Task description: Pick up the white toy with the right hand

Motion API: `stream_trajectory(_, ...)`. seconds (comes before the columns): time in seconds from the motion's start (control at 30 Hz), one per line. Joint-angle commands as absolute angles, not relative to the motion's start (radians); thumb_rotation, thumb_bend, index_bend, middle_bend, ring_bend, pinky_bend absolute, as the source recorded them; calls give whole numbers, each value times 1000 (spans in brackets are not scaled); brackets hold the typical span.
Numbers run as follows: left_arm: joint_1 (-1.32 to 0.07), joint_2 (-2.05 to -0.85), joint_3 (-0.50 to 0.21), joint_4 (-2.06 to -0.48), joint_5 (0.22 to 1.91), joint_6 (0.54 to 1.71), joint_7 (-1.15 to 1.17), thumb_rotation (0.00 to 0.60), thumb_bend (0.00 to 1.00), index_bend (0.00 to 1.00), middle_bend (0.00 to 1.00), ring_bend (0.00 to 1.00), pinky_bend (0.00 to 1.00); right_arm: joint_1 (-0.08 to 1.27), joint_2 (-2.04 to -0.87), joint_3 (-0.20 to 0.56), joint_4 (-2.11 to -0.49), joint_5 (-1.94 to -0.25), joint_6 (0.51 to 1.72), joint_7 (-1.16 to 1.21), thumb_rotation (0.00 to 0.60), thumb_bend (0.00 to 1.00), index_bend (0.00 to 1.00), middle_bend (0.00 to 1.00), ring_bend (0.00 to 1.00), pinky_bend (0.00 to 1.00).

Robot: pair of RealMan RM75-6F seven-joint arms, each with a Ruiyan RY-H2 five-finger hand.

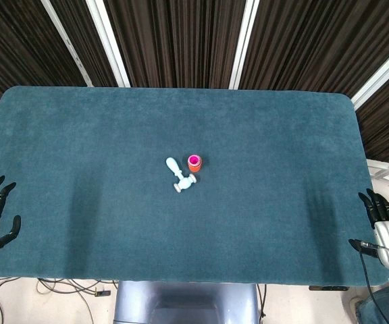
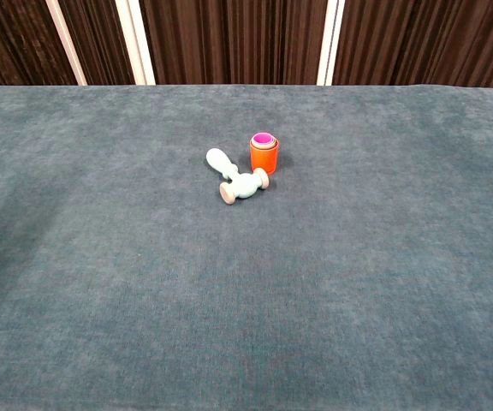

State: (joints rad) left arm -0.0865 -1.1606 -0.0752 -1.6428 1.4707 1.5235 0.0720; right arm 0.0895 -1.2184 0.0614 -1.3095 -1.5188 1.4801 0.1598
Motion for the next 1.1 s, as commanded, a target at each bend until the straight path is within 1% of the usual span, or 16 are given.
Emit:
stream_trajectory(0.03,-87,-1161,-76,-1642,1468,1521,72,600,465,116,0,0,0,90,-1212,59,-1315,-1520,1476,171,600,82,56,20,54,150)
stream_trajectory(0.2,-83,-1162,-81,-1650,1454,1524,66,600,466,116,0,0,0,96,-1176,47,-1352,-1532,1454,264,600,84,57,32,54,150)
stream_trajectory(0.33,-83,-1159,-81,-1656,1451,1522,67,600,465,116,0,0,0,134,-1116,49,-1398,-1546,1398,353,600,83,58,61,55,150)
stream_trajectory(0.47,-84,-1159,-78,-1659,1454,1519,66,600,466,116,0,0,0,204,-1043,78,-1469,-1533,1304,374,600,83,58,61,58,150)
stream_trajectory(0.6,-81,-1158,-77,-1657,1454,1520,58,600,466,116,0,0,0,305,-967,116,-1578,-1490,1152,359,600,83,58,61,58,150)
stream_trajectory(0.7,-79,-1156,-78,-1654,1450,1520,48,600,466,116,0,0,0,376,-941,147,-1640,-1454,1056,310,600,83,58,61,58,150)
stream_trajectory(0.83,-77,-1156,-79,-1648,1446,1520,37,600,466,116,0,0,0,465,-960,186,-1708,-1393,961,196,600,84,58,62,59,150)
stream_trajectory(1.03,-78,-1152,-86,-1655,1434,1517,28,600,465,116,0,0,0,589,-1045,251,-1776,-1246,872,31,600,83,58,80,83,150)
stream_trajectory(1.1,-79,-1148,-91,-1661,1425,1513,26,600,466,116,0,0,0,645,-1091,268,-1781,-1157,839,-46,600,83,58,87,88,150)
